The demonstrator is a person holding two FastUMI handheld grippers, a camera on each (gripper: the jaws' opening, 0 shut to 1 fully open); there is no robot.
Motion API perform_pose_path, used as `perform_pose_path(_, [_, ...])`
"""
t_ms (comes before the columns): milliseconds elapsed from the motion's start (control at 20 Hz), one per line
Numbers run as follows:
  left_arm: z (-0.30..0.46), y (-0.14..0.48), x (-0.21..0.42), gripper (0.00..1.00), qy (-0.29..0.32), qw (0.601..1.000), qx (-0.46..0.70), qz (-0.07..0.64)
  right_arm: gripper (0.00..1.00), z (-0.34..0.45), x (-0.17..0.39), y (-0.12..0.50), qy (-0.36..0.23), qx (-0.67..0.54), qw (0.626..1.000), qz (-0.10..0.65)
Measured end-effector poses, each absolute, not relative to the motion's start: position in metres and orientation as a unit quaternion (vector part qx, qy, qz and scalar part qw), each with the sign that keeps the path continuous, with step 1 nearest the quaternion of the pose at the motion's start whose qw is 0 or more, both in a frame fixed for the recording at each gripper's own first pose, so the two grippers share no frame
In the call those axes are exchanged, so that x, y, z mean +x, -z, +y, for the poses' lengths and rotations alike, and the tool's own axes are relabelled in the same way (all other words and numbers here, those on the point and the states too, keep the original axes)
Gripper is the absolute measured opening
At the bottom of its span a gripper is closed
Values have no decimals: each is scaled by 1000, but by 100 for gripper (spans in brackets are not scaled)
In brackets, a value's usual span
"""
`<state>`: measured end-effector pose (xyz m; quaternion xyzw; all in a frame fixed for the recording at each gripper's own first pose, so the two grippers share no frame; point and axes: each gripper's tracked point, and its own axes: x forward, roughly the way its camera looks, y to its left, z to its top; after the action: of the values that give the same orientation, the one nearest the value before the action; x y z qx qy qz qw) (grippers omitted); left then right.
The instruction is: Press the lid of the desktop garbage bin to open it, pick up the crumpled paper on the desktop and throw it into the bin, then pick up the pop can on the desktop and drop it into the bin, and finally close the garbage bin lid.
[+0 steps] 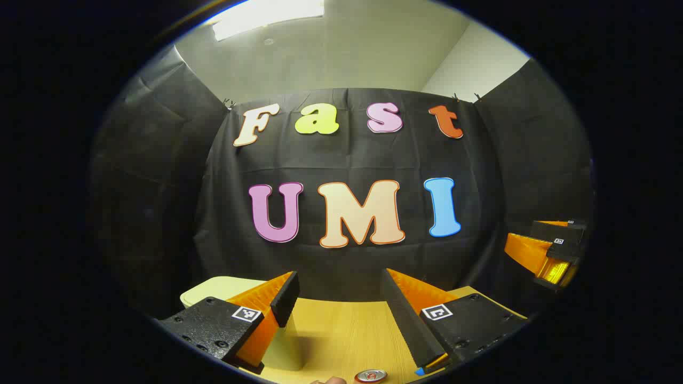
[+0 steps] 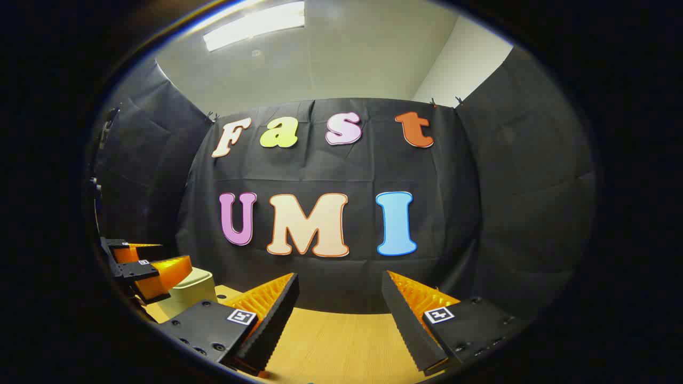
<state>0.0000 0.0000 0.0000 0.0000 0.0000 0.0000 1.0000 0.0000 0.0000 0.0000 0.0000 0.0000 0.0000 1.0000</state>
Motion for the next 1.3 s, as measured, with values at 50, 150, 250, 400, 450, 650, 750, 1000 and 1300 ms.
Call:
perform_pose_path(50, [0, 0, 0, 93, 0, 1000, 0, 2, 98, 0, 0, 2, -1, 0, 1000, 3])
perform_pose_path(150, [-3, -2, -2, 93, 2, 1000, 3, -1, 98, -2, -2, 4, -1, -1, 1000, 6])
perform_pose_path(250, [-4, -5, -2, 93, 3, 1000, 12, -5, 98, -2, -2, 3, 0, 0, 1000, 6])
perform_pose_path(400, [-10, -3, -3, 94, 9, 1000, 13, -3, 98, -4, -4, 3, 0, 0, 1000, 8])
perform_pose_path(450, [-10, -4, -3, 94, 9, 1000, 13, -4, 98, -3, -4, 4, -1, 0, 1000, 8])
perform_pose_path(650, [-6, -9, -5, 93, 4, 1000, 19, -11, 99, -3, -6, 4, -1, 1, 1000, 11])
perform_pose_path(750, [-3, -9, -3, 93, -1, 1000, 24, -12, 98, -3, -6, 4, 0, -3, 1000, 8])
perform_pose_path(1000, [6, -9, -4, 93, -14, 1000, 21, -10, 98, 2, -7, 3, -6, -1, 1000, 7])
perform_pose_path(1300, [22, -10, -4, 92, -30, 999, 23, -13, 98, 11, -6, 2, -14, -3, 1000, 7])
